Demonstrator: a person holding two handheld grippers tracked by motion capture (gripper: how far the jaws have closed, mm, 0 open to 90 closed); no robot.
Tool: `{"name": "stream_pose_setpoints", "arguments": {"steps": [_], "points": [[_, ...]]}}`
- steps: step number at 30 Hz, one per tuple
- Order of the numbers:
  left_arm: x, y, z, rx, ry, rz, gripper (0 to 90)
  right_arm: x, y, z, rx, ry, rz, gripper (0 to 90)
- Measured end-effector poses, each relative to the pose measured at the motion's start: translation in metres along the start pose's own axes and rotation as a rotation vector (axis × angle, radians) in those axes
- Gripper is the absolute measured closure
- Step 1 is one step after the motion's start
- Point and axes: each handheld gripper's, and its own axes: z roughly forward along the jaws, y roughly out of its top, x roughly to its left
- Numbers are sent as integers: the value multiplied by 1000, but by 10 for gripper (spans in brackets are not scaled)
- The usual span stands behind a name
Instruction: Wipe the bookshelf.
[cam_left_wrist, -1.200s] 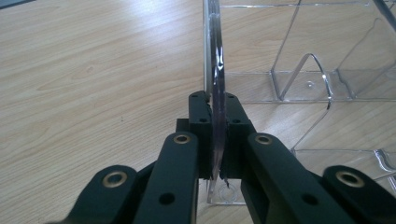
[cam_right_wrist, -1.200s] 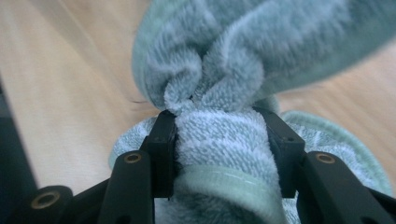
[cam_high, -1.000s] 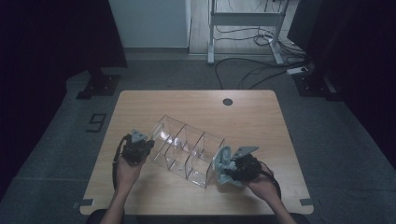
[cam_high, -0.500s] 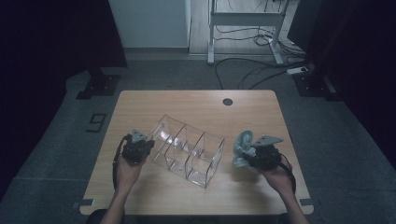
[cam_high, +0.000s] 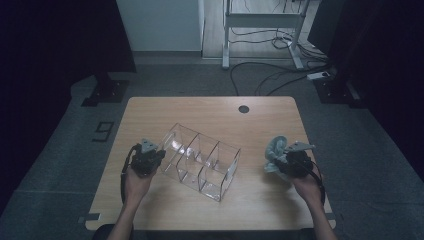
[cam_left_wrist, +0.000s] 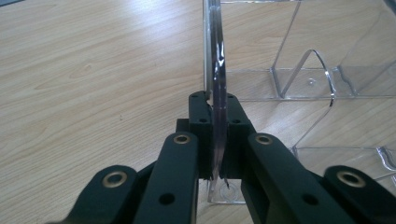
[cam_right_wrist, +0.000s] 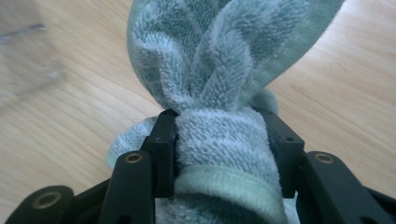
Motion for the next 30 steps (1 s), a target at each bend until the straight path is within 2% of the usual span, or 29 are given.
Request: {"name": "stream_pose_setpoints", "arguments": {"steps": [3, 7, 8, 13, 17, 21, 25, 30], "points": [[0, 0, 0, 0, -2, 1, 862, -8, -6, 7, 30, -6, 15, 529], [0, 0, 0, 0, -1, 2, 860, -15, -15, 18, 72, 20, 59, 516], [0, 0, 0, -1, -1, 2, 860, -16, -16, 20, 81, 22, 57, 511], [0, 0, -1, -10, 6, 13, 843, -15, -15, 17, 66, 20, 51, 471], [0, 1, -4, -30, 27, 14, 668, -14, -13, 15, 59, 24, 47, 369], [0, 3, -12, -44, 30, 5, 507, -14, -10, 9, 24, 29, 57, 309], [-1, 6, -24, -67, 23, -17, 401, -13, -4, -1, -17, 23, 53, 282], [-5, 10, -41, -84, 16, -9, 325, -8, 4, -10, -62, 49, 43, 277]]}}
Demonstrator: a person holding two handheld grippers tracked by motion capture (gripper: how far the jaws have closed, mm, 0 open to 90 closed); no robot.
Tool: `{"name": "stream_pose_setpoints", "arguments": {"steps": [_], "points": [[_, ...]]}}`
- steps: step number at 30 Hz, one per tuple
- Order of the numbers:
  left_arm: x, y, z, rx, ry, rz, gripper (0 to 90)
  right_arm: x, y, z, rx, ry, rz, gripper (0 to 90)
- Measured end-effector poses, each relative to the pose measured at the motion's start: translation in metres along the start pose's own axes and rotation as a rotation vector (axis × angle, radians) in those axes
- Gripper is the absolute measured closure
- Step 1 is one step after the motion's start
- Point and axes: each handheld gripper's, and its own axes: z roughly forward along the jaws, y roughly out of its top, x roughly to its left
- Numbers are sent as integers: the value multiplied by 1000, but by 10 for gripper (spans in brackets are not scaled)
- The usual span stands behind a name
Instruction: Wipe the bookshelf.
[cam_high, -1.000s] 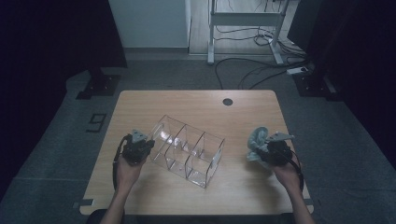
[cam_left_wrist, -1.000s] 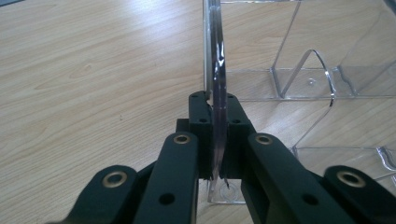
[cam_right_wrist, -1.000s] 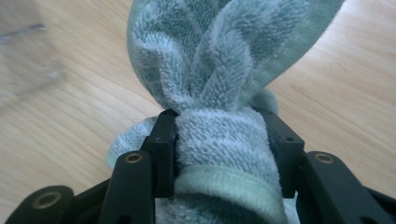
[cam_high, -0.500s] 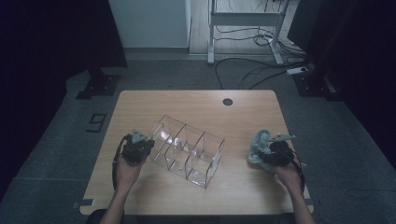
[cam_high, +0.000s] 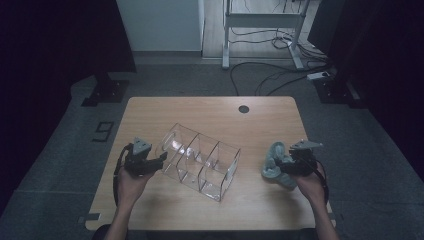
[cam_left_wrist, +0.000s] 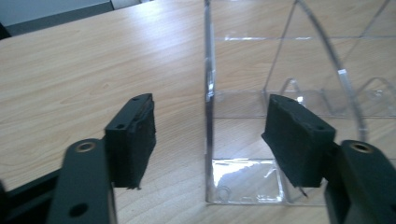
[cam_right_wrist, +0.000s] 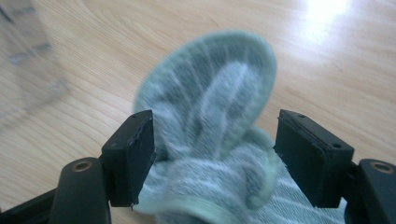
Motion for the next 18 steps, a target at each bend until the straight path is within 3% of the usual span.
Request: {"name": "stream_pose_setpoints", "arguments": {"steps": [4, 9, 18], "points": [[-7, 5, -12, -18, -16, 22, 328, 8, 7, -6, -38, 41, -5, 277], [-18, 8, -21, -39, -86, 57, 360, 24, 16, -9, -56, 97, -51, 277], [-43, 6, -8, 5, -158, 106, 462, 55, 29, -2, -60, 189, -126, 270]]}}
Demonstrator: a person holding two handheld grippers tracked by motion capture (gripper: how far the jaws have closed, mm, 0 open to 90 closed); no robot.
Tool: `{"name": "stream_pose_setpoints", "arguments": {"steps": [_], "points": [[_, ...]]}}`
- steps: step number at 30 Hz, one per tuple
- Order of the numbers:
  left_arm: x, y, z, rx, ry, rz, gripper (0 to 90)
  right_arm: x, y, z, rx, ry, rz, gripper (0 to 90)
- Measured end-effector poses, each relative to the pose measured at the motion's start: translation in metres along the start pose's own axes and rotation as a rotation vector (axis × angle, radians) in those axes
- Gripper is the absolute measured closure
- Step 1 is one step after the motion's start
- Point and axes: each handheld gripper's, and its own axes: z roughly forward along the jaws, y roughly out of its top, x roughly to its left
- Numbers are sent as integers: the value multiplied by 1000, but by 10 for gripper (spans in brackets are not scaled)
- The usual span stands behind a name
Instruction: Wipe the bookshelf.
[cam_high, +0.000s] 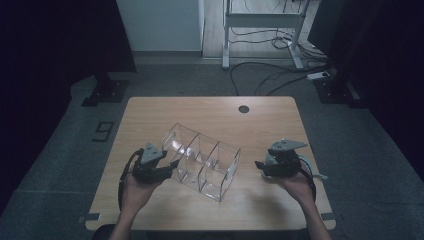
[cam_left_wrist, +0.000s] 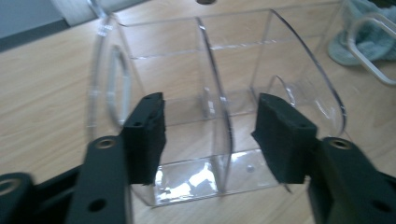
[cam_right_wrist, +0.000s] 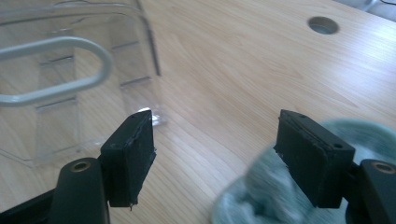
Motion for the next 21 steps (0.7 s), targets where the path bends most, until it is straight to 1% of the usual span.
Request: {"name": "stream_pose_setpoints", "arguments": {"steps": [1, 2, 4, 6, 9, 12, 14, 15, 17, 21], "points": [[-1, -1, 2, 9, -7, 6, 487, 2, 1, 2, 1, 10, -11, 270], [-2, -1, 5, 16, -15, 8, 544, 4, 2, 4, 4, 18, -17, 270], [-4, -3, 10, 26, -12, 8, 585, 8, 5, 9, 8, 26, -28, 270], [-5, -4, 14, 33, -20, 8, 626, 11, 7, 13, 8, 40, -33, 270], [-5, -5, 19, 45, -19, 21, 691, 16, 9, 17, 8, 56, -44, 270], [-5, -6, 22, 46, -28, 22, 772, 20, 11, 21, 11, 66, -52, 271], [-5, -6, 23, 50, -10, 33, 809, 22, 12, 23, 13, 71, -63, 271], [-4, -6, 23, 47, -20, 24, 831, 23, 12, 24, 14, 72, -67, 272], [-1, -7, 23, 40, -41, 2, 845, 26, 12, 26, 17, 78, -70, 272], [2, -7, 23, 37, -54, -6, 856, 29, 13, 28, 20, 82, -80, 274]]}}
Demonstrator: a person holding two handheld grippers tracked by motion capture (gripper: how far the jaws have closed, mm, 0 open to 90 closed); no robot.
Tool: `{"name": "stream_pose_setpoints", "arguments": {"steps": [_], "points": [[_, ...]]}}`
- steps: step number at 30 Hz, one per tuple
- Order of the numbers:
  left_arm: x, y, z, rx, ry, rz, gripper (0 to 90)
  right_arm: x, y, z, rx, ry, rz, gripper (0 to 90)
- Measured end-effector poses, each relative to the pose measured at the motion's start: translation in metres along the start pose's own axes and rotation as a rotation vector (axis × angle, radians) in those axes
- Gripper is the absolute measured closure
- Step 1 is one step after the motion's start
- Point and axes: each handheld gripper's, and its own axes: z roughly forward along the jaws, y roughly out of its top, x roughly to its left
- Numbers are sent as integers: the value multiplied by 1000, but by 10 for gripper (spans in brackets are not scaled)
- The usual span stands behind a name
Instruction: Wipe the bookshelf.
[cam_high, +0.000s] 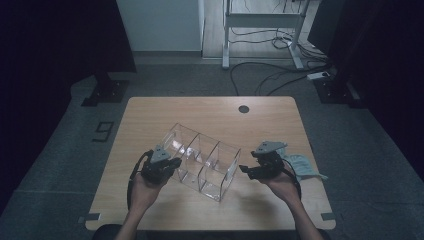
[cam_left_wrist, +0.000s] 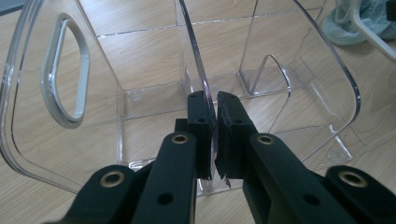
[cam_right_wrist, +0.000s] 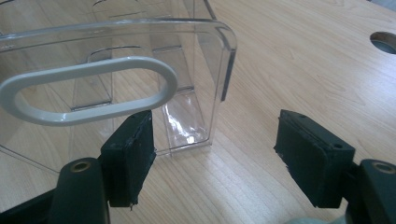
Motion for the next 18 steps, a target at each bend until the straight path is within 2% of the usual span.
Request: {"name": "stream_pose_setpoints", "arguments": {"steps": [8, 18], "points": [[0, 2, 3, -4, 2, 16, 878, 2, 0, 0, 5, 9, -20, 294], [4, 5, 10, -14, 11, 24, 881, 10, 2, -3, -11, 84, -37, 424]]}}
